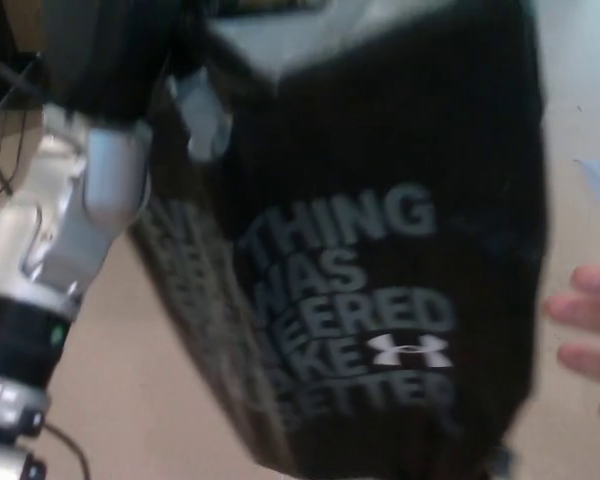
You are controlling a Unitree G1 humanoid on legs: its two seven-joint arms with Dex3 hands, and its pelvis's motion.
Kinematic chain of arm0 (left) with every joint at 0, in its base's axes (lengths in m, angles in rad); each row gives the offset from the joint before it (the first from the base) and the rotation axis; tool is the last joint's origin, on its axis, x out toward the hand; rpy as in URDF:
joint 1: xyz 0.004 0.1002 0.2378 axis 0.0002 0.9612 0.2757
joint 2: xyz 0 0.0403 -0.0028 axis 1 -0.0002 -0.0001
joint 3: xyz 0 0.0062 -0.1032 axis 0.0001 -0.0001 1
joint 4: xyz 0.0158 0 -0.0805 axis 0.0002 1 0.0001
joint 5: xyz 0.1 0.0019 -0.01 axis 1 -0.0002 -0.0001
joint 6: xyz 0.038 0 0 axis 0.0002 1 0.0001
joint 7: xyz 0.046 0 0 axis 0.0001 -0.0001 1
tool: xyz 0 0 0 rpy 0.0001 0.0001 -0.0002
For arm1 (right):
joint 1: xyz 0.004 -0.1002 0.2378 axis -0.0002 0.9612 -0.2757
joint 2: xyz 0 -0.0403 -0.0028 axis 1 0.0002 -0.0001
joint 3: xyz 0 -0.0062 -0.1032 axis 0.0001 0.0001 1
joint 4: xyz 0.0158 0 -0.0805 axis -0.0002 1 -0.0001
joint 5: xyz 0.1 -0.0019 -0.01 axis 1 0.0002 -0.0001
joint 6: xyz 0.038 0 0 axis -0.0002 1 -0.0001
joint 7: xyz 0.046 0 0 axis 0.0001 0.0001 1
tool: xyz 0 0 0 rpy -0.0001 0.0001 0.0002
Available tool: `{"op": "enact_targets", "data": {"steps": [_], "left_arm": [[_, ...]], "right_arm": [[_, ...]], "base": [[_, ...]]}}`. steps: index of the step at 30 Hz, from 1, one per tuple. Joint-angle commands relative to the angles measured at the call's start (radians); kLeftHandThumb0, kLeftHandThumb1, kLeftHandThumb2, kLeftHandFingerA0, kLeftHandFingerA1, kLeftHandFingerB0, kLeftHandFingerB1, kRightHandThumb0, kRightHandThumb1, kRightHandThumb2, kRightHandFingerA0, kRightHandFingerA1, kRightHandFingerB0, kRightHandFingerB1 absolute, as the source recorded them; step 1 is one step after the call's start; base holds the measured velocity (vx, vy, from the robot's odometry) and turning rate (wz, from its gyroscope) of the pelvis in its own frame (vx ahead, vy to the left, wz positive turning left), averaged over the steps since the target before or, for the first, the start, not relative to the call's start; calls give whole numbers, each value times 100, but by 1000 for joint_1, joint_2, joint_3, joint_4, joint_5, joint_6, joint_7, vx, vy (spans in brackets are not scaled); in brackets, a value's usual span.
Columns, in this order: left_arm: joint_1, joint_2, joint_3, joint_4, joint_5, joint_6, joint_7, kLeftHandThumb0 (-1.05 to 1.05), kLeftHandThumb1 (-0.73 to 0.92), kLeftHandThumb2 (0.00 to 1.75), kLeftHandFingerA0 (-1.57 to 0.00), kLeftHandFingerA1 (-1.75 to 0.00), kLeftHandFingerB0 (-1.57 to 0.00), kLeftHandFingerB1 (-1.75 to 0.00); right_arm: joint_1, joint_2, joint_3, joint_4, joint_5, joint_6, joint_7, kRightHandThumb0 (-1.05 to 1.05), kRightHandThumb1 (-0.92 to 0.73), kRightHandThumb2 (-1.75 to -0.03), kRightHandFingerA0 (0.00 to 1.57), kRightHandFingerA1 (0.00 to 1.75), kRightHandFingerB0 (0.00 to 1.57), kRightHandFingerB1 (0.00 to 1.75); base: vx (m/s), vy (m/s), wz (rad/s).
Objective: A person is holding a plastic bag and the robot extends its left hand to grab the bag by hooking its thumb into the holes at the top and brings its hand down by its side. Then it extends its arm again to hand the plastic bag back to the person.
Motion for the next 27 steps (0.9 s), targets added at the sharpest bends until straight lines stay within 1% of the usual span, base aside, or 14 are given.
{"op": "enact_targets", "data": {"steps": [1, 2, 6, 7, 8, 9, 12, 13, 18, 19, 20, 21, 22, 27], "left_arm": [[-126, -19, -1, 66, -33, 28, -46, -14, 70, 75, -105, -162, -80, -129], [-138, -25, -3, 67, -32, 30, -49, -14, 77, 70, -91, -167, -76, -127], [-176, -50, -32, 44, 12, 45, -39, -13, 75, 72, -85, -166, -71, -137], [-179, -60, -41, 31, 17, 42, -38, -12, 75, 72, -82, -167, -68, -141], [-181, -72, -52, 15, 19, 36, -38, -12, 75, 72, -82, -167, -68, -141], [-182, -82, -60, 9, 20, 27, -34, -12, 73, 74, -88, -168, -69, -138], [-191, -105, -88, -15, 62, 45, -6, -14, 71, 74, -95, -169, -69, -140], [-191, -120, -94, -30, 59, 51, -17, -18, 75, 70, -95, -169, -68, -141], [-198, -180, -125, -87, 58, 56, -43, -18, 75, 70, -96, -170, -72, -131], [-198, -186, -133, -105, 60, 55, -55, -15, 69, 76, -113, -164, -79, -127], [-198, -196, -142, -129, 65, 57, -62, -17, 74, 70, -96, -171, -71, -129], [-193, -208, -149, -153, 69, 65, -69, -13, 64, 73, -98, -170, -76, -117], [-189, -213, -153, -169, 75, 72, -73, -15, 65, 70, -100, -169, -74, -119], [-171, -209, -157, -204, 82, 75, -87, -15, 65, 71, -99, -170, -74, -119]], "right_arm": [[-9, -18, -3, 5, 1, 15, 4, -36, -63, -61, 84, 74, 64, 44], [-9, -19, -1, 6, -3, 12, 0, -36, -63, -62, 84, 71, 64, 44], [-12, -14, 0, 13, -1, 13, 0, -37, -63, -62, 83, 74, 64, 44], [-9, -12, 0, 13, -1, 13, -1, -36, -56, -89, 83, 82, 60, 60], [-5, -11, 0, 15, 0, 12, -2, -36, -56, -89, 83, 82, 60, 60], [-2, -14, 1, 12, -2, 10, 0, -33, -66, -60, 84, 69, 67, 44], [1, -13, 4, 8, -4, 8, 0, -37, -62, -62, 85, 71, 65, 45], [0, -12, 3, 10, -3, 6, 0, -34, -54, -90, 83, 82, 61, 62], [-9, -12, 0, 16, 3, 2, 7, -37, -56, -89, 81, 84, 63, 61], [-6, -12, 0, 10, 3, 0, 6, -37, -56, -90, 81, 83, 63, 62], [-9, -15, 2, 10, 0, 0, 6, -37, -56, -90, 81, 84, 63, 62], [-12, -15, 4, 13, -3, 3, 5, -36, -63, -62, 83, 75, 66, 46], [-14, -16, 5, 16, -5, 4, 3, -36, -55, -90, 83, 82, 61, 61], [-19, -17, 7, 21, -5, 8, 3, -36, -55, -89, 80, 84, 63, 62]], "base": [[0, 0, 0], [0, 0, 0], [0, 0, 0], [0, 0, 0], [0, 0, 0], [0, 0, 0], [0, 0, 0], [0, 0, 0], [0, 0, 0], [0, 0, 0], [0, 0, 0], [0, 0, 0], [0, 0, 0], [0, 0, 0]]}}
